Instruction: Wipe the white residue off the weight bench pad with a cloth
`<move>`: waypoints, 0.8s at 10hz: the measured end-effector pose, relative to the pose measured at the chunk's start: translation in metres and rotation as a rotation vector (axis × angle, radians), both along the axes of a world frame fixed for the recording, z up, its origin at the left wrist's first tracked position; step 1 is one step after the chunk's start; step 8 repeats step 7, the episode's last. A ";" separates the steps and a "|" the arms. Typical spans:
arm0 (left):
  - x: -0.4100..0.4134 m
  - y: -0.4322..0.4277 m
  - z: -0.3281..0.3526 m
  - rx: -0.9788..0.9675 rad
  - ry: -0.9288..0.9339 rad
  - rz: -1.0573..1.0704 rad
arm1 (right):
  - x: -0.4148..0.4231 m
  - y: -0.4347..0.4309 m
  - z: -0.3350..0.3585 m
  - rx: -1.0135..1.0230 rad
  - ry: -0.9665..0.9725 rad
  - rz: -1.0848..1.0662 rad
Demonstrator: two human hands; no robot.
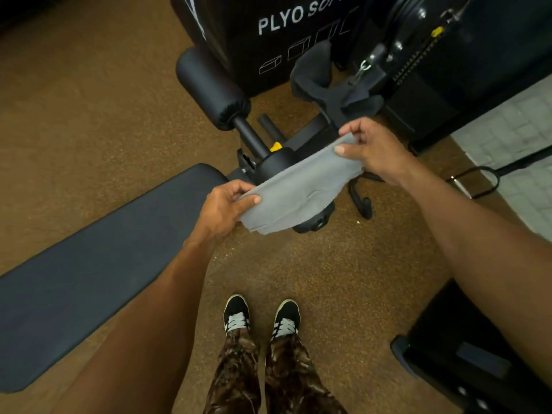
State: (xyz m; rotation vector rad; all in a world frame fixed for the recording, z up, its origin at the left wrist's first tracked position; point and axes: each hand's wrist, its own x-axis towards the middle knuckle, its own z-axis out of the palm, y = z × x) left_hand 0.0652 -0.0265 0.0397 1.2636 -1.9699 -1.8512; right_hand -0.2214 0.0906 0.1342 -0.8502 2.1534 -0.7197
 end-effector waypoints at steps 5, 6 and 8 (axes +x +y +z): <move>-0.101 0.104 -0.030 -0.434 -0.561 -0.088 | 0.041 -0.011 -0.088 0.270 -0.003 0.365; -0.095 0.103 -0.025 -0.466 -0.611 -0.161 | 0.033 -0.005 -0.078 0.291 -0.024 0.440; -0.090 0.098 -0.005 -0.509 -0.655 -0.209 | 0.024 0.005 -0.060 0.263 -0.047 0.406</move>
